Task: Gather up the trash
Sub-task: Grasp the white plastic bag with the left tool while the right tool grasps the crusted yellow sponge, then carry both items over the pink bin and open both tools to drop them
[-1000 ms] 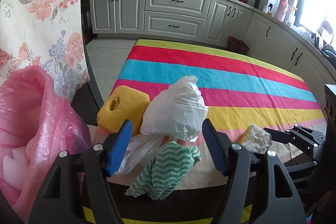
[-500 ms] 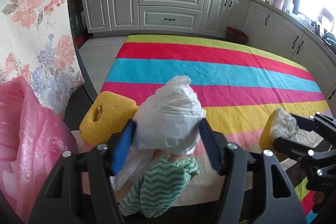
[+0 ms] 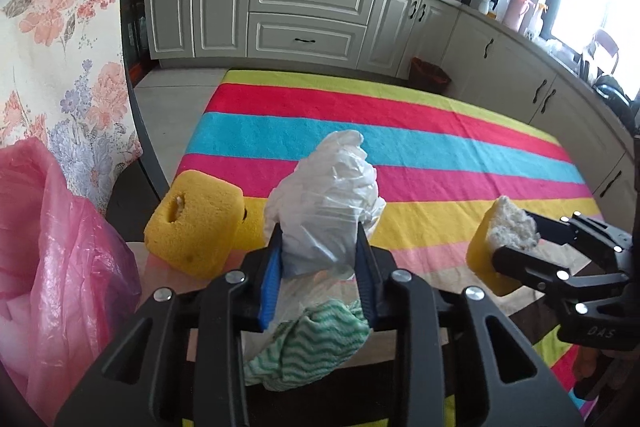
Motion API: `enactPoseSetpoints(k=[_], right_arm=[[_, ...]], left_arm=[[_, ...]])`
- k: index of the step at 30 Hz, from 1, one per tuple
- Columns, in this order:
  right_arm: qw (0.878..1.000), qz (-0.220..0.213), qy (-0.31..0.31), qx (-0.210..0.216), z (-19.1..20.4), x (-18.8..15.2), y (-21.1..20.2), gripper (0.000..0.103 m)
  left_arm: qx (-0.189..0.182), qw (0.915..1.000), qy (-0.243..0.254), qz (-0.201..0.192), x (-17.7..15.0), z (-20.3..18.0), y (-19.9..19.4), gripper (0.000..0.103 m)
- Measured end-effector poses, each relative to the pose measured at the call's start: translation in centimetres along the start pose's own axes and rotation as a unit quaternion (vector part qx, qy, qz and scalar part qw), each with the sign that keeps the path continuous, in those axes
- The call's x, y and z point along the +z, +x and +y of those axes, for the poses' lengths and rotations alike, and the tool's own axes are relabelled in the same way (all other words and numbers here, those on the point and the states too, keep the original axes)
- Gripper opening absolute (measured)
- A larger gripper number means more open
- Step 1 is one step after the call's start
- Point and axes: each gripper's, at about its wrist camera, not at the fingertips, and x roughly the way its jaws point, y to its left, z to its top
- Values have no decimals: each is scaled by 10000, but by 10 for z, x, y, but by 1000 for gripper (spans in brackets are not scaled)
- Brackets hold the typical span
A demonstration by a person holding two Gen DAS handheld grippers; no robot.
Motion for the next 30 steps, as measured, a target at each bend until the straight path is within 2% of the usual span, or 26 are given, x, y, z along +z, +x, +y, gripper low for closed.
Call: enactPoseSetpoints(k=[8,11,21,30], right_arm=[[9999,-109,-29,-7,2,1,-13,61],[9999,-152,-41,-18,4,3,-16,61],[9994,-305,-141,-26,13,11,-30,61],[9983,-457,-357,55,38,25,-39,61]], left_arm=[[-289,9989,-202,-296,7,4,-30,32],[-288,9985,-221,-408,9,3,-41,32],[-214,9963,-313,-770,15,9,-80,32],[84,9920,-547,-1132,9,40,-126,32]])
